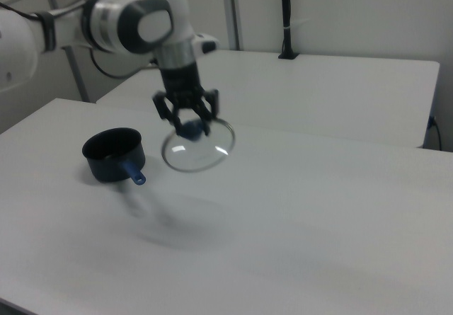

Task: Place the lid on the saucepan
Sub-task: 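Lift the lid and carry it over the black saucepan, then lower the lid onto the saucepan rim and open the gripper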

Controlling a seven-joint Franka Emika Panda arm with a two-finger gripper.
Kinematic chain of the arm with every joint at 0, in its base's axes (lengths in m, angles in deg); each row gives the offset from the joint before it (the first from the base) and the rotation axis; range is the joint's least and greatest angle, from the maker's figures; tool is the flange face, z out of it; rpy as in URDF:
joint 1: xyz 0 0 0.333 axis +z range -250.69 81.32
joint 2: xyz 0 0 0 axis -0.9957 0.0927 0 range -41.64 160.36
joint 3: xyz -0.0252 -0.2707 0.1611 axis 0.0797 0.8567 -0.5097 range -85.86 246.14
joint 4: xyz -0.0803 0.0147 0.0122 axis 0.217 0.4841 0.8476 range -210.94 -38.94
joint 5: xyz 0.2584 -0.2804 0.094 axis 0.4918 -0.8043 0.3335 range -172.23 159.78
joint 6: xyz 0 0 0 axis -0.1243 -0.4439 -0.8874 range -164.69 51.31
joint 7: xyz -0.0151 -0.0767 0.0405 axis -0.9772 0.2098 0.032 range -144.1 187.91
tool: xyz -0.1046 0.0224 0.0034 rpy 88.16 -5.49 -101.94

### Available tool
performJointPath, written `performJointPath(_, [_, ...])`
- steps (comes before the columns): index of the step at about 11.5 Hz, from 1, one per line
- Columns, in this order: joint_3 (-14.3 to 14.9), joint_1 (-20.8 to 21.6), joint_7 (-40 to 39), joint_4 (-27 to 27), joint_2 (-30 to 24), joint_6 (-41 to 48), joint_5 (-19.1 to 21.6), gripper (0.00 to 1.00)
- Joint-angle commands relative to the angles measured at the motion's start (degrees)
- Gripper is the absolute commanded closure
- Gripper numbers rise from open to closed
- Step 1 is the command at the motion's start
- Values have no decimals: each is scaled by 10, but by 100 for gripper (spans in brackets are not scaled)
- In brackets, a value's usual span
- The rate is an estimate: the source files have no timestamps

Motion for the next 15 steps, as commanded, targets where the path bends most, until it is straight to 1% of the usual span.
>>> performJointPath(1, [-73, 55, 200, 114, 61, 41, 12, 68])
performJointPath(2, [-93, 84, 293, 147, 97, 38, 7, 68])
performJointPath(3, [-93, 127, 374, 185, 136, 32, 0, 68])
performJointPath(4, [-93, 163, 429, 222, 170, 23, -1, 68])
performJointPath(5, [-88, 202, 479, 233, 191, -2, -2, 68])
performJointPath(6, [-85, 231, 523, 235, 210, -26, -2, 68])
performJointPath(7, [-84, 249, 557, 236, 225, -39, -3, 68])
performJointPath(9, [-69, 283, 591, 265, 269, -42, -7, 68])
performJointPath(10, [-64, 287, 595, 272, 287, -45, -7, 68])
performJointPath(13, [-64, 289, 596, 271, 294, -47, -7, 68])
performJointPath(15, [-50, 288, 596, 270, 293, -46, -6, 69])
